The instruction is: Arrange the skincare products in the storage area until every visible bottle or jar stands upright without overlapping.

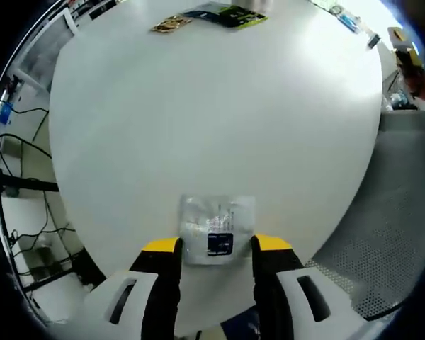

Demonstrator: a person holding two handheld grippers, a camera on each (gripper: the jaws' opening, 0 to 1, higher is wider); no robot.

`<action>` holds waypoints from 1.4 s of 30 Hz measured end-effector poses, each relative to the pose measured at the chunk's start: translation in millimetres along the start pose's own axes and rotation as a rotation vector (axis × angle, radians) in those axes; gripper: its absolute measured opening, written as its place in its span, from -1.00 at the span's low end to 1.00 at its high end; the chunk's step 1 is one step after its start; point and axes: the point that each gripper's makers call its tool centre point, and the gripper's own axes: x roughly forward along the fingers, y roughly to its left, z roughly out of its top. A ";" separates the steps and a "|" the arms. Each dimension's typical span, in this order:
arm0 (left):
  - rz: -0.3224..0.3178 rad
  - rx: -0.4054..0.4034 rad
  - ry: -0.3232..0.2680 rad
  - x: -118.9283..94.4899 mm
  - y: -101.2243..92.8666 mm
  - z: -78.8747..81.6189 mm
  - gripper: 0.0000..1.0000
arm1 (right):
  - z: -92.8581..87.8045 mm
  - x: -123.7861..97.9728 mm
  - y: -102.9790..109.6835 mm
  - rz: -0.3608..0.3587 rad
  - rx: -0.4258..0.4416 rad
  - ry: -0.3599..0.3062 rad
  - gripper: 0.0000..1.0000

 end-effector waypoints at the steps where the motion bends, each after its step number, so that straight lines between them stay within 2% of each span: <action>1: 0.001 0.002 -0.001 0.4 -0.4 -0.1 -0.20 | -0.5 0.4 1.4 0.003 -0.002 0.003 -0.80; 9: 0.005 -0.031 0.011 -1.5 -2.1 -3.1 -0.21 | 0.6 -2.9 1.4 0.001 -0.007 0.008 -0.80; 14: 0.001 -0.031 -0.014 -11.5 -6.5 2.6 -0.21 | -0.4 -1.8 -0.9 -0.001 -0.005 0.015 -0.80; 18: -0.004 -0.020 -0.073 -23.9 -12.4 19.0 -0.21 | -0.5 3.4 2.9 0.008 -0.012 0.027 -0.80; 19: -0.008 -0.011 -0.106 -28.0 -16.3 27.7 -0.21 | 0.0 4.6 4.1 0.011 -0.015 0.029 -0.80; 23: 0.001 0.029 -0.151 -42.4 -27.2 47.0 -0.22 | -1.2 7.0 6.6 0.022 -0.020 0.043 -0.80; 28: 0.003 0.105 -0.256 -69.8 -54.9 81.7 -0.22 | -3.7 6.8 8.7 0.022 -0.026 0.056 -0.79; 33: -0.012 0.150 -0.283 -85.1 -84.0 98.3 -0.22 | -7.1 11.1 11.5 0.025 -0.031 0.078 -0.75; 35: -0.021 0.176 -0.322 -93.3 -99.5 110.2 -0.22 | -8.0 13.0 12.5 0.025 -0.039 0.088 -0.73; 37: -0.030 0.201 -0.335 -99.9 -113.7 117.5 -0.22 | -9.4 15.8 13.0 0.022 -0.048 0.101 -0.69; 42: -0.045 0.245 -0.360 -109.8 -149.8 134.0 -0.22 | -11.2 21.4 13.3 0.006 -0.095 0.155 -0.68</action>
